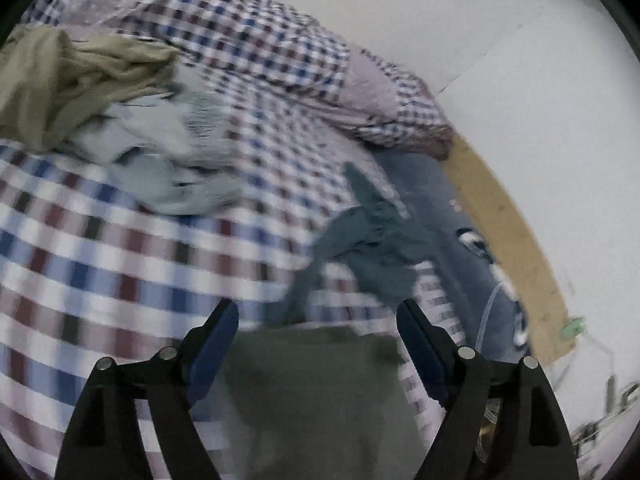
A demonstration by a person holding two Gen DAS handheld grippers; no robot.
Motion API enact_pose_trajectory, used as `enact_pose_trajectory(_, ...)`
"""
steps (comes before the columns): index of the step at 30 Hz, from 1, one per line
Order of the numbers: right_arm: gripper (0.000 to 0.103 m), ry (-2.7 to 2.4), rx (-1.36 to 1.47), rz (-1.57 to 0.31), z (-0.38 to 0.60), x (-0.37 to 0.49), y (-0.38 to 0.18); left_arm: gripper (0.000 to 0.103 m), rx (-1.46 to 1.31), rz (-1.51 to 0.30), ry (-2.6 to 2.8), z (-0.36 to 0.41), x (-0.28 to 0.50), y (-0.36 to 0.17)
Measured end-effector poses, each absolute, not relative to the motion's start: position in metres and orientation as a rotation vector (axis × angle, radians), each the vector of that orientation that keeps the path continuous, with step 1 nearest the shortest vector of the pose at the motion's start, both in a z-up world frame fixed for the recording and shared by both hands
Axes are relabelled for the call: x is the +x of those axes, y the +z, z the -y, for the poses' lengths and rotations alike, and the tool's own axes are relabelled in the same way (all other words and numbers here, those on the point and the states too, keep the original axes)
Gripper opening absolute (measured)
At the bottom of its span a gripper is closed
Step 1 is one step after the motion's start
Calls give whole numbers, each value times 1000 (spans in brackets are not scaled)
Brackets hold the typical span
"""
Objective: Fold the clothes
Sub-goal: 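Lift the held green shirt and swing it over the bed with both tools, then lower the green shirt onto the checked sheet with both tools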
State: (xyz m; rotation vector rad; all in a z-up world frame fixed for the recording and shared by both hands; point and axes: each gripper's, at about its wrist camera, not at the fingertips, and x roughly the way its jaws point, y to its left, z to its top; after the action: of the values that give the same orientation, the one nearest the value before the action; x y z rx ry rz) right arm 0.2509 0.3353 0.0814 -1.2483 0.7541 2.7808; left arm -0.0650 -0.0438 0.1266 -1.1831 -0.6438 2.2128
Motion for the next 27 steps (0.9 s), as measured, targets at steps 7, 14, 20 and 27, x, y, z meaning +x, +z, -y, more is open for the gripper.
enact_pose_trajectory(7,48,2986,-1296,-572,-328,174,112,84,-1256,558,2103,46,-66,74)
enact_pose_trajectory(14,50,2993,-1425,-677,-333,65,90,70,-1247,635,2006,36,-81,43)
enact_pose_trajectory(20,33,3025,-1524,-539,-311,15,67,41,-1240,675,2000,34,-91,37)
enact_pose_trajectory(27,1,3109,-1301,-357,-300,4,86,22,-1159,705,2105,37,-87,33)
